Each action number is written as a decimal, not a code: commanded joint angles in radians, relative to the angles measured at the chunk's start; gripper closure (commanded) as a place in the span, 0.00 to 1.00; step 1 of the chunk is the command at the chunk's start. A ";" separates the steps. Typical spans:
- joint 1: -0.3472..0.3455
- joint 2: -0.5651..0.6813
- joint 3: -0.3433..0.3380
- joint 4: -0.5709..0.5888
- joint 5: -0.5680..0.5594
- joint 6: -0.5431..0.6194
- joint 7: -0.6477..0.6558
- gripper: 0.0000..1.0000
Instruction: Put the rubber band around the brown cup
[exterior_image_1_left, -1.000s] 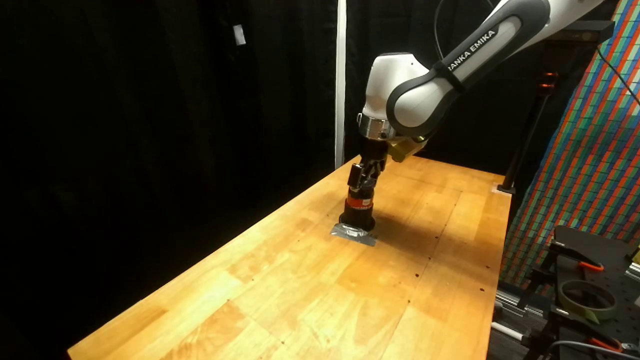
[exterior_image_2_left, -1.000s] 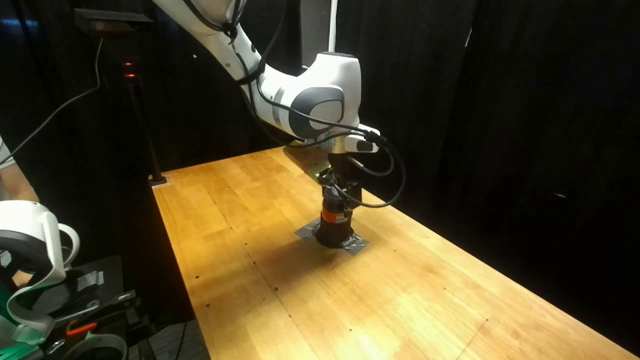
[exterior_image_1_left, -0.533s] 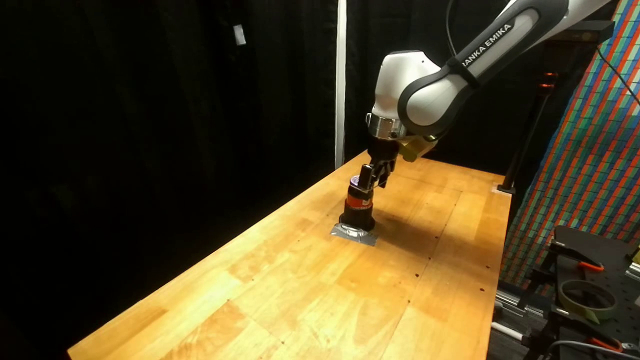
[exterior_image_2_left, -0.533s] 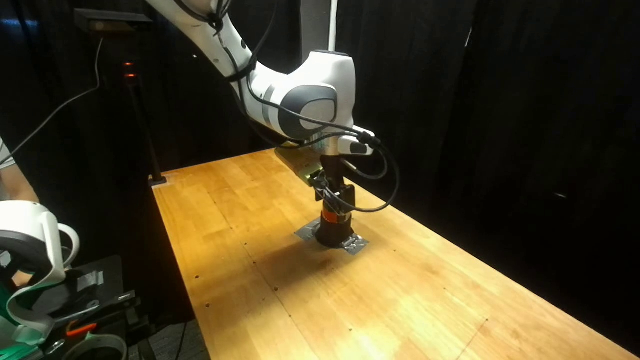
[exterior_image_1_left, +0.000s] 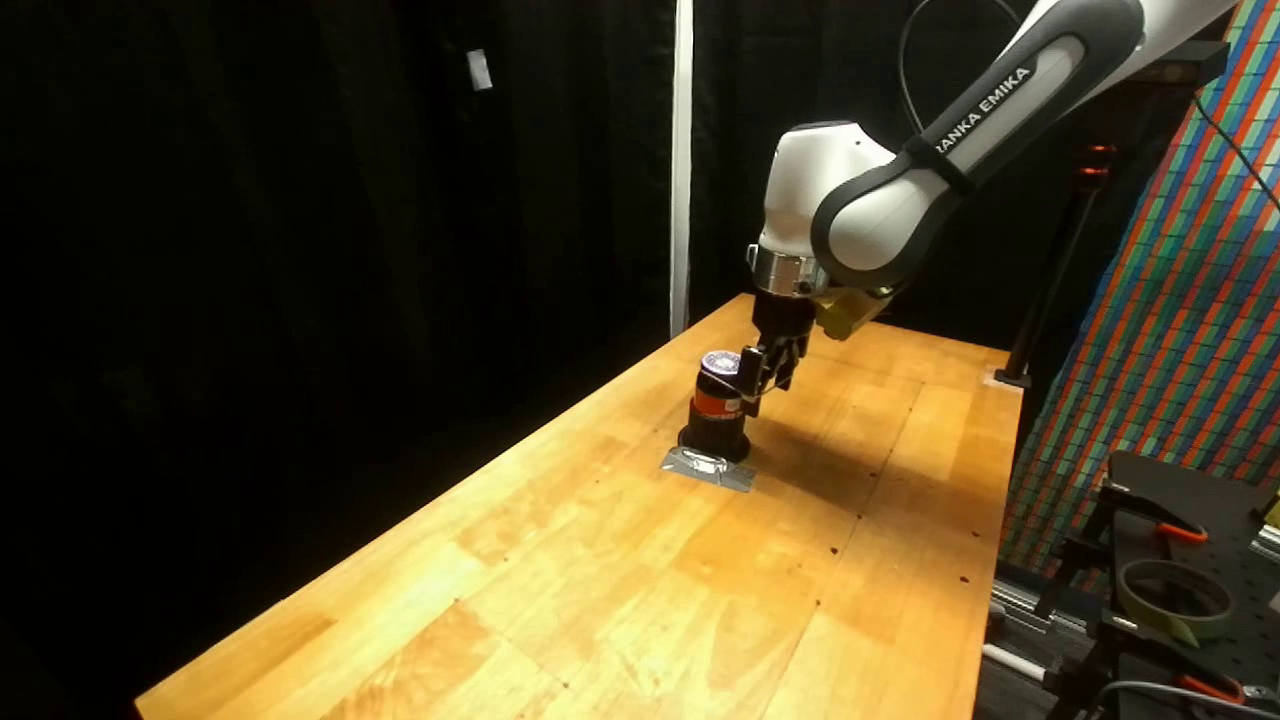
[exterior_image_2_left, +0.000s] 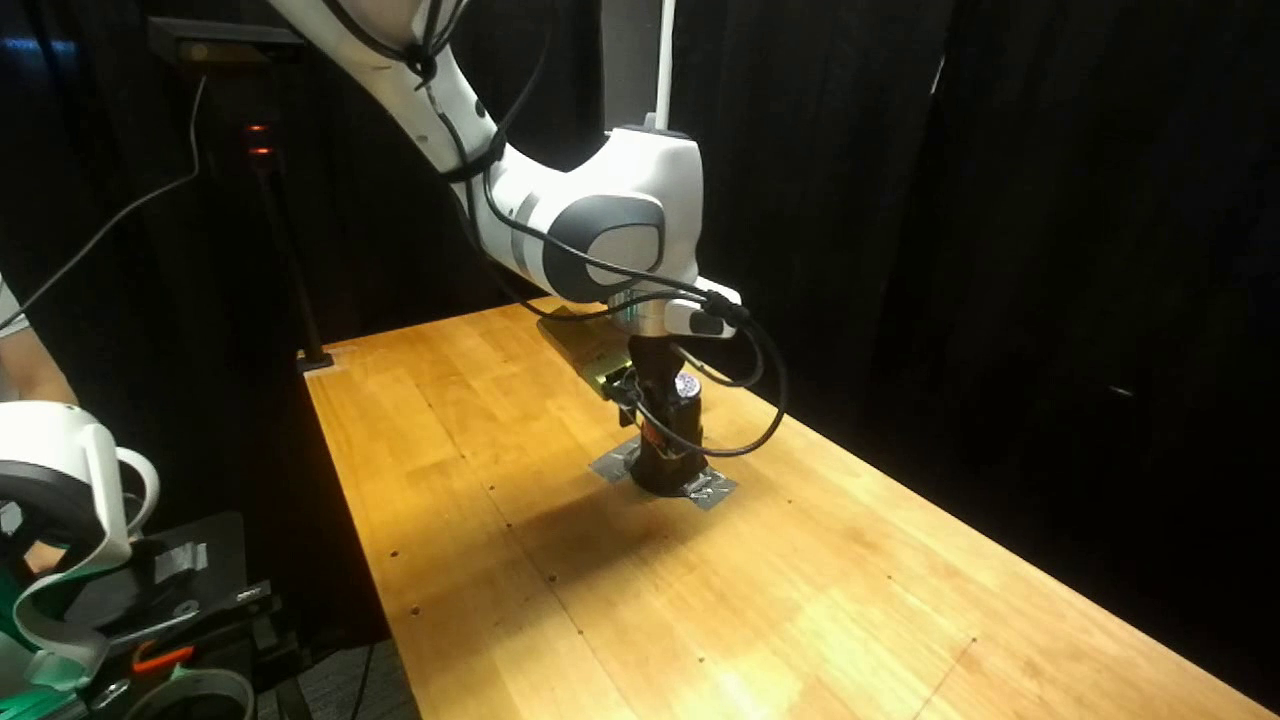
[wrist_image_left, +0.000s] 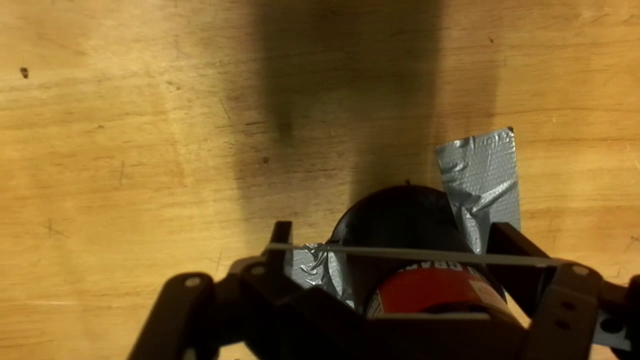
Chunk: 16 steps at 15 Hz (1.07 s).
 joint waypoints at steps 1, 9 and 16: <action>0.025 -0.045 -0.034 -0.076 -0.048 0.051 0.037 0.27; 0.078 -0.105 -0.104 -0.248 -0.149 0.344 0.119 0.88; 0.135 -0.154 -0.173 -0.453 -0.154 0.706 0.116 0.97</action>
